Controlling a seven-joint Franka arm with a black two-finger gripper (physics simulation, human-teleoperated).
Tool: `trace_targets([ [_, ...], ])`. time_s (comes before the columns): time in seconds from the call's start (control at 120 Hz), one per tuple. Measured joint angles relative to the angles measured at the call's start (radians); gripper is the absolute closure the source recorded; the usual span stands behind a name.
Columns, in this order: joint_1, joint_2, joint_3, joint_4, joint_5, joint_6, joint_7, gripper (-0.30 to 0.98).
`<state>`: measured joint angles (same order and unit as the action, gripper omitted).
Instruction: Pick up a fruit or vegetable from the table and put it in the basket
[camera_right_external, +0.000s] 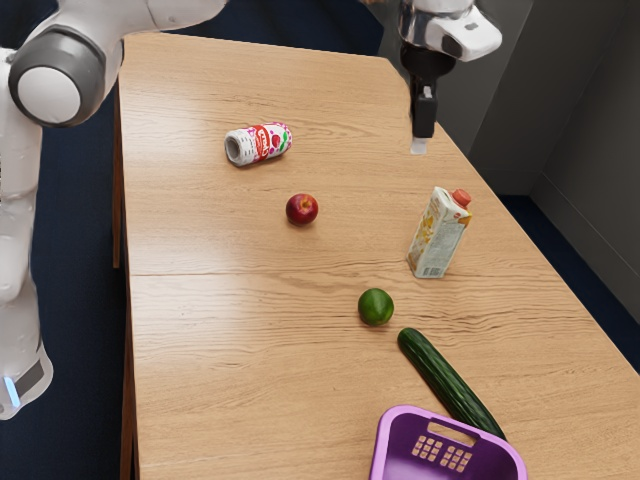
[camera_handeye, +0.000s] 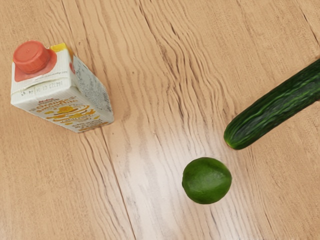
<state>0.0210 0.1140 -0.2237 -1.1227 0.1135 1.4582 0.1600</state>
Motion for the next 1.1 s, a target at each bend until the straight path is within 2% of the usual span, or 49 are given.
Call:
trace_targets([
  [0.058,-0.037,0.046,-0.001,-0.002,0.006,-0.002,0.001,0.0],
  [0.15,-0.041,0.104,-0.001,-0.002,0.007,-0.002,0.003,0.0],
  [0.442,-0.05,0.136,0.001,-0.006,0.014,0.01,0.006,0.0],
  [0.575,-0.051,0.066,0.0,-0.214,0.011,0.087,0.007,0.0],
  [0.767,-0.051,0.002,0.0,-0.527,-0.051,0.288,0.011,0.0],
  [0.925,-0.049,-0.005,0.002,-0.624,-0.082,0.412,0.012,0.0],
  [1.1,-0.046,-0.026,0.007,-0.676,-0.096,0.481,0.012,0.0],
])
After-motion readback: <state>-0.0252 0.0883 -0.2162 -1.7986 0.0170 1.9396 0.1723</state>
